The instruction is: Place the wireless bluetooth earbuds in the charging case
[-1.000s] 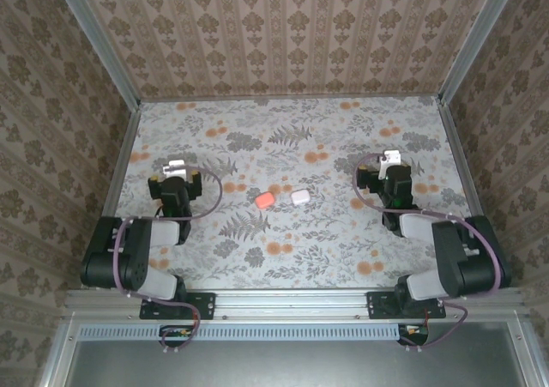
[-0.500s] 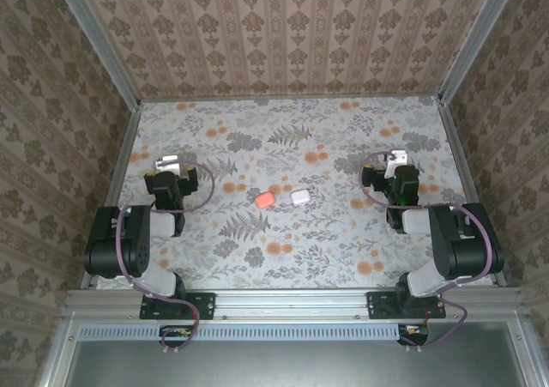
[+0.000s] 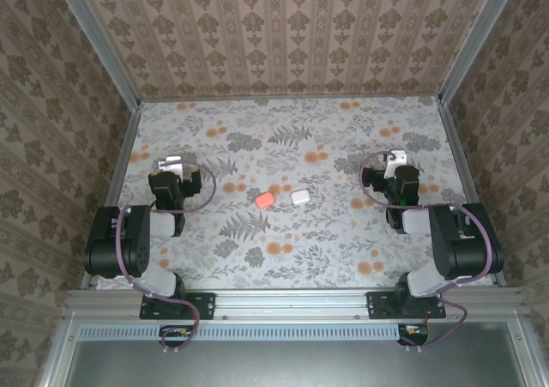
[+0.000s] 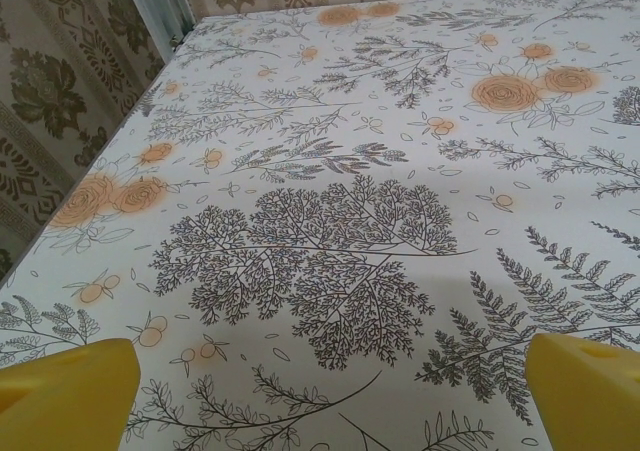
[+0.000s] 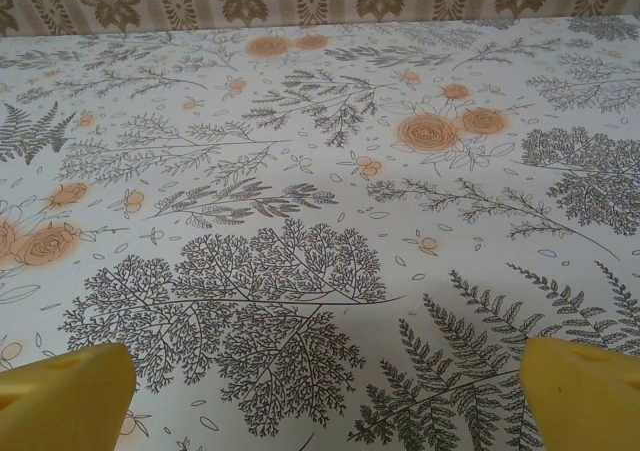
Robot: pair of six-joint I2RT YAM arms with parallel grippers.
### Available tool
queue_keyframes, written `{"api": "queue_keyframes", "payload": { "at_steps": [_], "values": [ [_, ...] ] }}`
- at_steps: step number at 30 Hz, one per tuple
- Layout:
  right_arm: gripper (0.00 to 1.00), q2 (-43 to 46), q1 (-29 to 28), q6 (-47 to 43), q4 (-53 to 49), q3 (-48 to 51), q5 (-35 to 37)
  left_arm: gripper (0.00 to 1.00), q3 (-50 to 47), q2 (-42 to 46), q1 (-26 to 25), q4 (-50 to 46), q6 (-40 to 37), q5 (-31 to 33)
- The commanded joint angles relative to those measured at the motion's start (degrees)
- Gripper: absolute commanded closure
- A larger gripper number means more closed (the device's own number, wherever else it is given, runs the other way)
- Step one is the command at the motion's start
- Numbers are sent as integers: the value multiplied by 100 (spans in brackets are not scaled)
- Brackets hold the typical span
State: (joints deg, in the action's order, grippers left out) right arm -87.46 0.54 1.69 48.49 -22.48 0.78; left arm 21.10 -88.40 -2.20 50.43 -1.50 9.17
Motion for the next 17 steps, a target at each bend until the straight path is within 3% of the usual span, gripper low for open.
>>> {"api": "queue_keyframes", "payload": {
  "at_steps": [1,17],
  "values": [
    [0,-44,1,75,44,-99,-122,0,144,44,-9,-34,-17,-73],
    [0,-27,14,86,90,-65,-144,0,124,63,26,-20,16,-137]
  ]
}}
